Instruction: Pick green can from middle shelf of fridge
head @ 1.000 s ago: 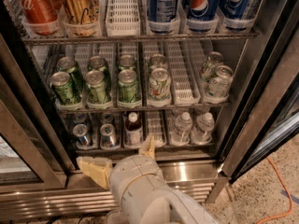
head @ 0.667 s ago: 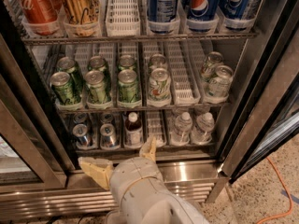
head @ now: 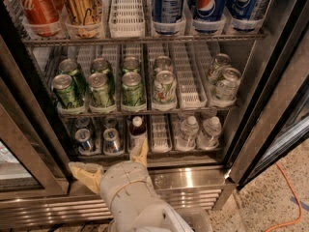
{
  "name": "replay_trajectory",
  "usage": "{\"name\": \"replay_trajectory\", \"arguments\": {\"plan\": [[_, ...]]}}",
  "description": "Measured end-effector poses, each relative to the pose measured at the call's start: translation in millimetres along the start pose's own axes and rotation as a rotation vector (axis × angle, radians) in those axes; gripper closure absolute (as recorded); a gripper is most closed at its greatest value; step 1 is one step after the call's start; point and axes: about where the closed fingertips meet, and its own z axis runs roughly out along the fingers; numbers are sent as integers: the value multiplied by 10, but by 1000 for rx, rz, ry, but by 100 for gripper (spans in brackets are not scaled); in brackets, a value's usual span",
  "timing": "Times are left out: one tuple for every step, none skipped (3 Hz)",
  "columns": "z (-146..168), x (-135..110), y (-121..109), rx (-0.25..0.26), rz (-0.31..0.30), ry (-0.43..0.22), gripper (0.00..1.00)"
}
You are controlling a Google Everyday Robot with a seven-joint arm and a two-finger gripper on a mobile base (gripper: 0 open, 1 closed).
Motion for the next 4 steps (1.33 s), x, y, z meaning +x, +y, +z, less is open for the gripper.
{"name": "replay_trajectory", "arguments": {"plan": [[18, 37, 65, 14, 37, -3, 0], [116, 124, 70, 40, 111, -13, 0], [323, 147, -37, 82, 145, -43, 0], [609, 152, -174, 118, 135, -76, 0]]}}
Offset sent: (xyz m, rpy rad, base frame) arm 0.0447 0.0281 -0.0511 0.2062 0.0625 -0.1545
